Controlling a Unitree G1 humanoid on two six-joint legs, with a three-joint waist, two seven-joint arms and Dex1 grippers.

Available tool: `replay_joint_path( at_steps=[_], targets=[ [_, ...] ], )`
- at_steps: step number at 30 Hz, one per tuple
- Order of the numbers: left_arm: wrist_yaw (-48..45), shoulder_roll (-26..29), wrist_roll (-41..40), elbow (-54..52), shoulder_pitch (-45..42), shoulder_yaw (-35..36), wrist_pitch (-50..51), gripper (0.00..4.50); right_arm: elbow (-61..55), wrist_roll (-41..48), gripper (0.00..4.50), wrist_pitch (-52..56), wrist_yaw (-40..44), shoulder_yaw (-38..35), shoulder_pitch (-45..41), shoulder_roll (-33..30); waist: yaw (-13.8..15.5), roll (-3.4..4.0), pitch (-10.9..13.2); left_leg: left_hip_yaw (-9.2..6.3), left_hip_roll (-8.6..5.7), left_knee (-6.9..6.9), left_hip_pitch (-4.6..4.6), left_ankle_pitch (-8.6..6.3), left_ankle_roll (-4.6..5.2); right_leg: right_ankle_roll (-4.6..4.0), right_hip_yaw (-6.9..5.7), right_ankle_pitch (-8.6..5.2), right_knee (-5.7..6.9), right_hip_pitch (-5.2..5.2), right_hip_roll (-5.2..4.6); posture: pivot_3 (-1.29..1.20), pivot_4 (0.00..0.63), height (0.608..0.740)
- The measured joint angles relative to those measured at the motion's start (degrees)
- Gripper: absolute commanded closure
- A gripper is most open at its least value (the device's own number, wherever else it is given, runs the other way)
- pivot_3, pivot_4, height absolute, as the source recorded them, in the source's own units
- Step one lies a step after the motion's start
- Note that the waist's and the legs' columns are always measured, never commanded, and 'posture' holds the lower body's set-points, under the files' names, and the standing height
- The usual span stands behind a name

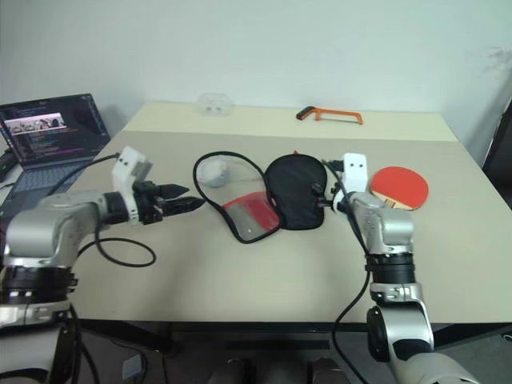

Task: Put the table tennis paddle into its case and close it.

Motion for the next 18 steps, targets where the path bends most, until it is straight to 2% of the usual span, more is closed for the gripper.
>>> replay_joint_path(
  at_steps=[10, 16, 18],
  targets=[
    [2.02, -0.42, -3.0, -5.9, 3.96, 1.83, 0.88, 1.04, 21.51, -3.89, 0.0, -14.07, 0.05, 0.7, -6.31, 2.35, -0.2, -0.01, 0.01, 0.0, 0.02, 0.0, 0.0, 0.0, 0.0, -0.01, 0.01, 0.0, 0.02, -0.02, 0.02, 0.0, 0.15, 0.74],
    [3.89, -0.48, -3.91, -6.67, 4.31, 2.05, 1.66, 1.04, 28.65, -4.43, 0.0, -18.32, 0.82, 0.71, -9.02, 2.92, -0.31, -0.02, 0.01, 0.0, 0.02, -0.01, 0.0, 0.0, 0.0, -0.01, 0.0, 0.0, 0.02, -0.02, 0.02, 0.0, 0.15, 0.74],
    [4.3, -0.48, -4.2, -6.89, 4.41, 2.06, 1.68, 1.01, 29.61, -4.46, 0.39, -18.87, 0.87, 0.72, -9.16, 3.27, -0.33, -0.02, 0.01, 0.0, 0.02, -0.01, 0.0, 0.0, 0.0, -0.01, 0.01, 0.0, 0.02, -0.02, 0.02, 0.0, 0.15, 0.74]
  ],
)
